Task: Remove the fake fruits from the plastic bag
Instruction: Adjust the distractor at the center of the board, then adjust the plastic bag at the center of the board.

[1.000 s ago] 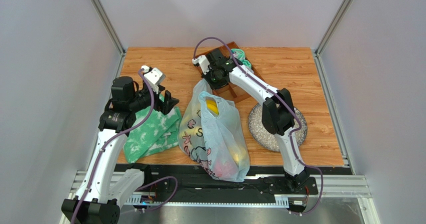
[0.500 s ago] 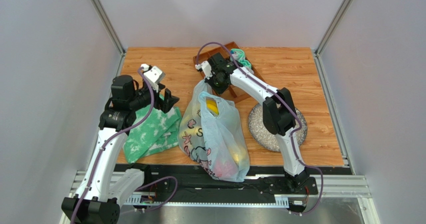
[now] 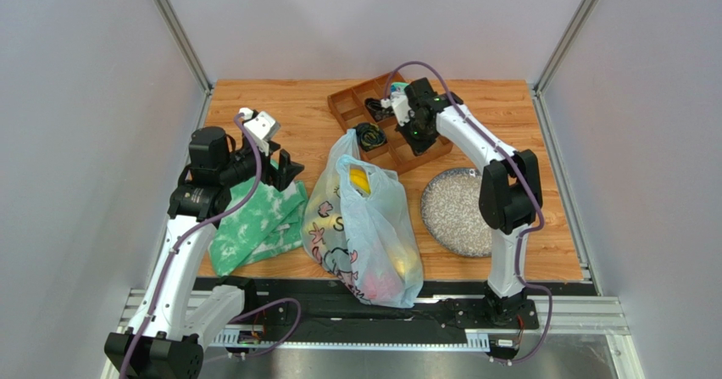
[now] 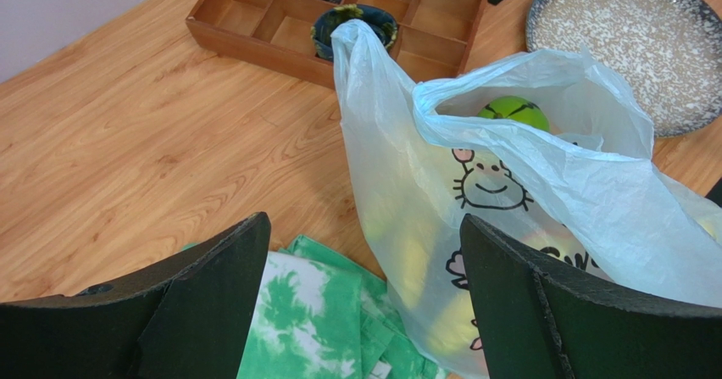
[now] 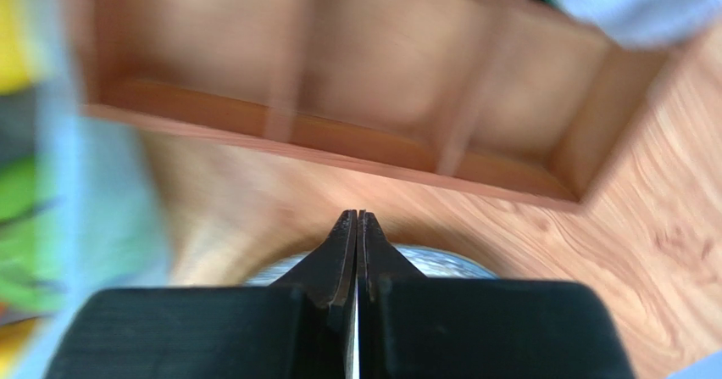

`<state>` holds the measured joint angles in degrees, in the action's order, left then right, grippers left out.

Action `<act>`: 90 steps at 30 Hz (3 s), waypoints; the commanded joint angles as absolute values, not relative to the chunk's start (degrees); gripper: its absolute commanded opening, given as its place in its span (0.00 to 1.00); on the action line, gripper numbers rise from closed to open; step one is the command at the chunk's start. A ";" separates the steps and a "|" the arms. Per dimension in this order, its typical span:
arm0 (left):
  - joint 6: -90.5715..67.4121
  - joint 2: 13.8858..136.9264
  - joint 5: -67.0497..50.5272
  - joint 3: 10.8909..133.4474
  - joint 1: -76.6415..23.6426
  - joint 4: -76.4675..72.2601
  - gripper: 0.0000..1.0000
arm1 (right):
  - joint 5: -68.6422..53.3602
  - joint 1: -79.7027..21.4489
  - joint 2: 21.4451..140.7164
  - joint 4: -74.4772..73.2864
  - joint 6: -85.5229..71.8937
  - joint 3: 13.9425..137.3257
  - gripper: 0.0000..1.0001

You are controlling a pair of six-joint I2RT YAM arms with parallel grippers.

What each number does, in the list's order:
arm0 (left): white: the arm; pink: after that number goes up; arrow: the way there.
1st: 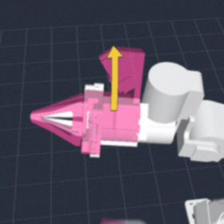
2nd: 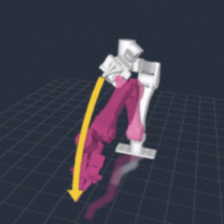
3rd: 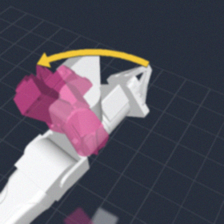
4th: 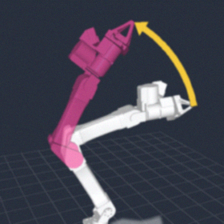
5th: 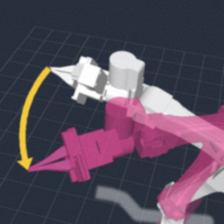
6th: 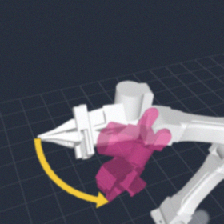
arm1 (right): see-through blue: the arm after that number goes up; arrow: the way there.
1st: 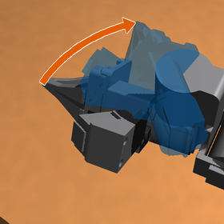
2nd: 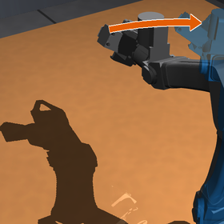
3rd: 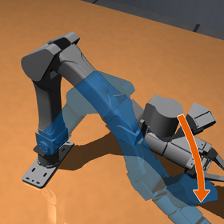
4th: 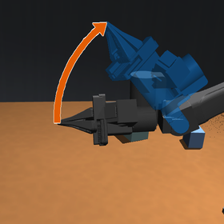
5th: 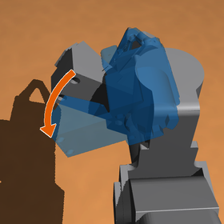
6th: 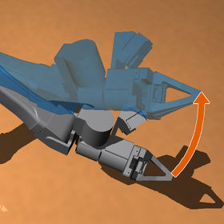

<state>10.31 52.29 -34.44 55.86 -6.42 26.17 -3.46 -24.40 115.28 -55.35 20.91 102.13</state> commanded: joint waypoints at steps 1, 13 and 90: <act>9.40 52.12 -34.89 55.98 -6.59 24.70 0.92 | -1.93 -20.48 118.82 -56.25 23.03 106.68 0.00; 11.69 53.35 -34.19 57.74 -6.59 27.69 0.92 | -5.35 -18.54 124.11 -56.25 23.29 116.74 0.00; -8.53 103.36 -34.27 87.27 -18.37 30.06 0.51 | -29.90 -39.98 100.80 -66.62 3.51 115.49 0.77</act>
